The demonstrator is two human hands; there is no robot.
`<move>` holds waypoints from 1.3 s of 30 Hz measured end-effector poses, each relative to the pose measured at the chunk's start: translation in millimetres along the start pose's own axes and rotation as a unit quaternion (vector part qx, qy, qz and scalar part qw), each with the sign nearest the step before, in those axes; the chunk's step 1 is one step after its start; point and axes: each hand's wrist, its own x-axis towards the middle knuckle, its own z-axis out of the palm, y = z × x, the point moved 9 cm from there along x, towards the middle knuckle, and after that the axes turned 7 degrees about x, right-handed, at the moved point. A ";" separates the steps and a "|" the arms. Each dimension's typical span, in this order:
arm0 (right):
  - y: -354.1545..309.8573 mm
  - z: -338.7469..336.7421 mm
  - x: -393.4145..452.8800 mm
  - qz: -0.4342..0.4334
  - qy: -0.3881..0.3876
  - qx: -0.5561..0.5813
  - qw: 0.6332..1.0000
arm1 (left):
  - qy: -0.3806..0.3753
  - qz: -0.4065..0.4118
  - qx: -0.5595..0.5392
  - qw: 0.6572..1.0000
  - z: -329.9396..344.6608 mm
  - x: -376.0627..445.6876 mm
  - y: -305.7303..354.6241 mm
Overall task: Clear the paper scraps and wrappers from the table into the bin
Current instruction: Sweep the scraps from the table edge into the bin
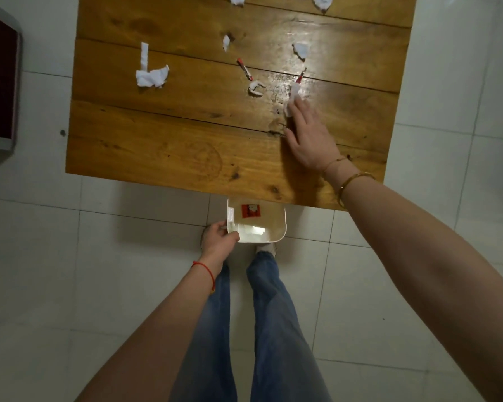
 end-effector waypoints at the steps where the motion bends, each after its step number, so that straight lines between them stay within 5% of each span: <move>1: -5.6 6.0 -4.7 -0.021 -0.014 -0.009 1.000 | 0.001 -0.002 -0.006 1.000 0.0 -0.6 0.6; 16: -89.8 117.7 -146.9 -0.310 -0.194 -0.055 0.929 | 0.015 -0.009 -0.033 0.999 -11.0 -12.4 -6.9; 25: -63.5 11.4 -14.0 -0.088 -0.012 0.014 0.996 | 0.019 -0.016 -0.012 1.000 -42.8 -8.6 -9.4; 39: -96.9 25.1 69.8 -0.045 -0.049 0.009 0.998 | -0.007 0.004 -0.008 1.000 -91.3 27.8 -6.5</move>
